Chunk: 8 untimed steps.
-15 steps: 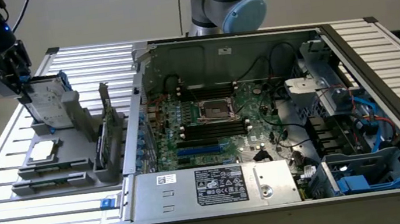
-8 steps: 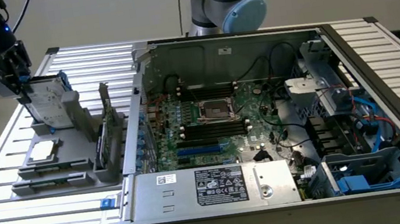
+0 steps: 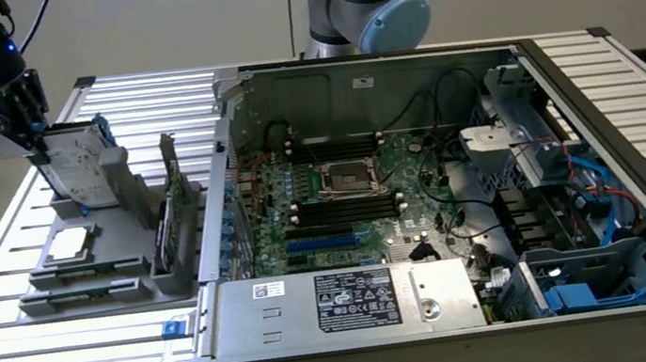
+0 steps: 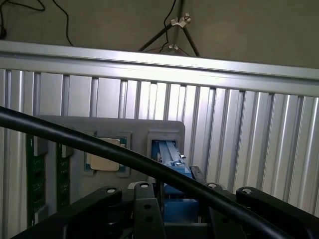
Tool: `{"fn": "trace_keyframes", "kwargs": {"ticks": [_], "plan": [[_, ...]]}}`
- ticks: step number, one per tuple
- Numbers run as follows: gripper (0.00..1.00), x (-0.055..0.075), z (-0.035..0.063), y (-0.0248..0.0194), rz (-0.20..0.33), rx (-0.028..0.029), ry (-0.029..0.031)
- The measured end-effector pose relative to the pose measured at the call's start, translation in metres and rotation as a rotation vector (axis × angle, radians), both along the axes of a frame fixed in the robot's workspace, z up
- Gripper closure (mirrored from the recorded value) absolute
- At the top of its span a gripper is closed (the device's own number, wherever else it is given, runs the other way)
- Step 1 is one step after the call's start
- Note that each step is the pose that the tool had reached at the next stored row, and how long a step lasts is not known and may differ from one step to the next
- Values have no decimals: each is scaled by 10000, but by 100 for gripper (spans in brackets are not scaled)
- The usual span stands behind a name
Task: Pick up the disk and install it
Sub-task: 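Pick up the disk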
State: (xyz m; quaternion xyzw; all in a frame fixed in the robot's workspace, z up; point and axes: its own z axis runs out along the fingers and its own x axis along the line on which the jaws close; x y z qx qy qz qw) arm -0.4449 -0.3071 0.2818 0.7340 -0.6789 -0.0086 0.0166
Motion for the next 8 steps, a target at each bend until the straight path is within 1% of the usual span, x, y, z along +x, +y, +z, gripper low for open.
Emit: {"fn": "trace_keyframes", "kwargs": {"ticks": [4, 7, 8], "plan": [[62, 5, 1, -2, -15, 0, 122], [62, 26, 0, -3, -16, 2, 179], [62, 32, 0, -4, -16, 3, 186]]}}
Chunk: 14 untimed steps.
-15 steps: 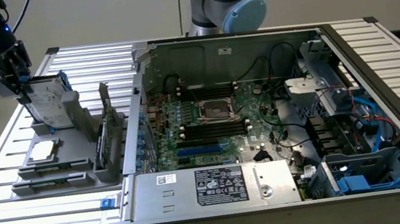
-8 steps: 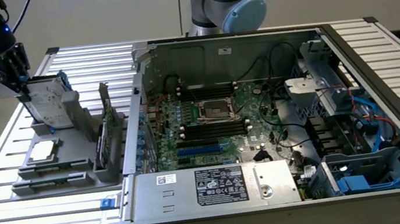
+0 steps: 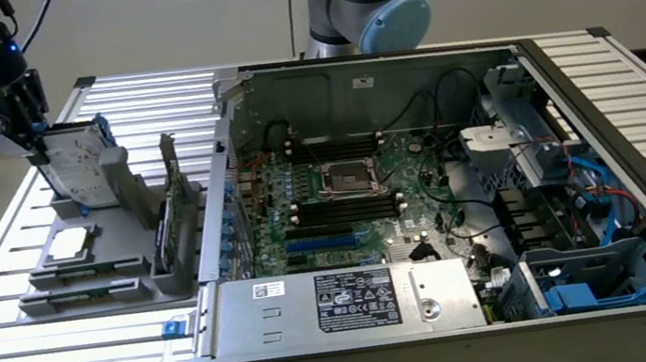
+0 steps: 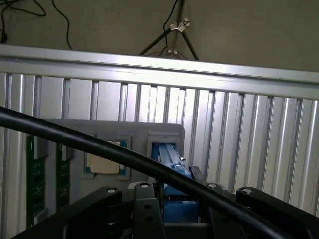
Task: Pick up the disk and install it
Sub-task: 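Pick up the disk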
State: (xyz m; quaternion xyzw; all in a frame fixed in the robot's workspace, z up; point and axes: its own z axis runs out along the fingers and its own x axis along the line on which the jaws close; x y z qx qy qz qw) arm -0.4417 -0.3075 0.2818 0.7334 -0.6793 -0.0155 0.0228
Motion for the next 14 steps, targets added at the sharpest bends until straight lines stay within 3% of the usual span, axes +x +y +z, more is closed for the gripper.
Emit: {"fn": "trace_keyframes", "kwargs": {"ticks": [7, 14], "plan": [[62, 5, 0, -1, 0, 1, -9], [62, 4, 1, -1, 0, 1, -121]]}}
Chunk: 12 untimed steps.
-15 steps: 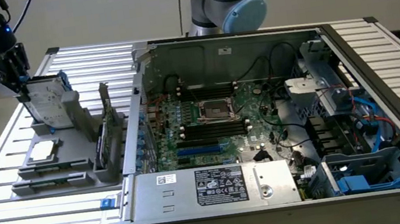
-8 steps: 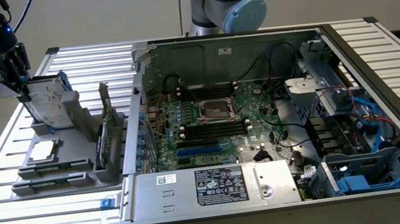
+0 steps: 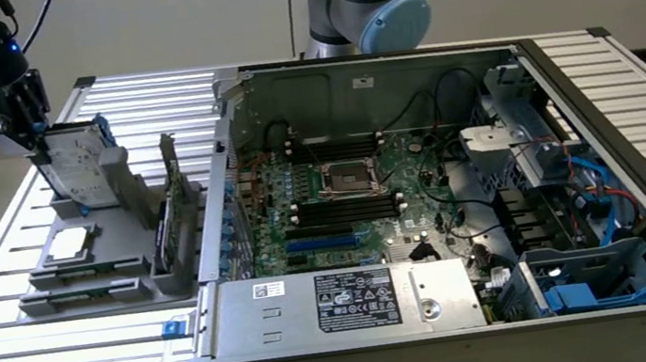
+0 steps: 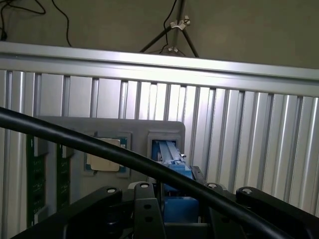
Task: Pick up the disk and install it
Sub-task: 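Pick up the disk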
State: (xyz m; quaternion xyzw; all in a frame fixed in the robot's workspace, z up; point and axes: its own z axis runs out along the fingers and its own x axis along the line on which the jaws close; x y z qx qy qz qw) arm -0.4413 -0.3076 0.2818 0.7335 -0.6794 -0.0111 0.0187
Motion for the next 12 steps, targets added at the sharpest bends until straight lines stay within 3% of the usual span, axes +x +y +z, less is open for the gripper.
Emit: {"fn": "trace_keyframes", "kwargs": {"ticks": [5, 12], "plan": [[62, 0, -1, 0, 0, -1, -62], [67, -2, 0, 0, -1, 0, -64]]}}
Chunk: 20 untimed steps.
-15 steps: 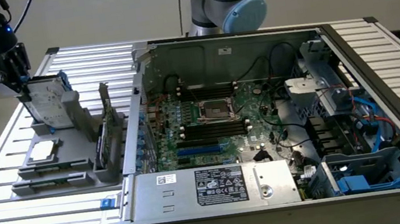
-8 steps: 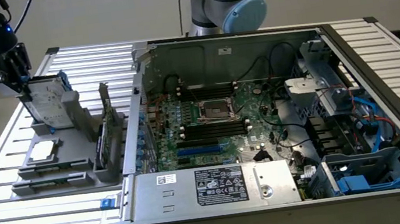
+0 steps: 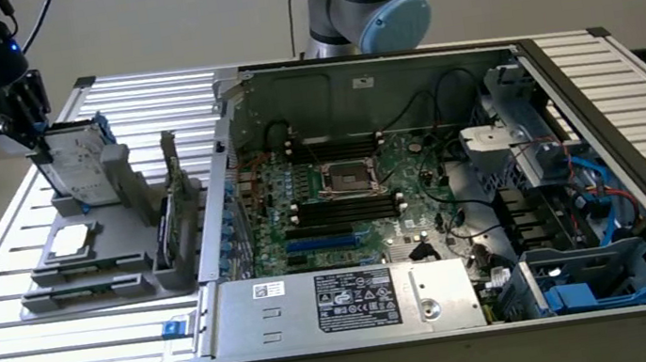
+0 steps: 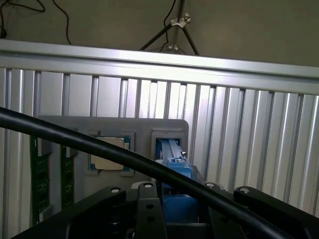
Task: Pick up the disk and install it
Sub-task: 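Pick up the disk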
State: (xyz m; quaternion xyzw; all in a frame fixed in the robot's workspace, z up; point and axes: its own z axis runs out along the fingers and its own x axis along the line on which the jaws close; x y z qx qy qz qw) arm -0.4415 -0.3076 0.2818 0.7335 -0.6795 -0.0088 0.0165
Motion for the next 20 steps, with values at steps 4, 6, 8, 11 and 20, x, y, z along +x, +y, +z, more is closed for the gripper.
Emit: {"fn": "trace_keyframes", "kwargs": {"ticks": [4, 6, 8, 11, 20], "plan": [[67, 0, 1, -6, 1, -1, 1], [67, 0, 0, -9, -10, -1, 0], [67, 0, 0, -10, -15, 0, 0], [67, 0, 0, -10, -15, 0, 0], [67, 0, 0, -10, -15, 0, 0]]}}
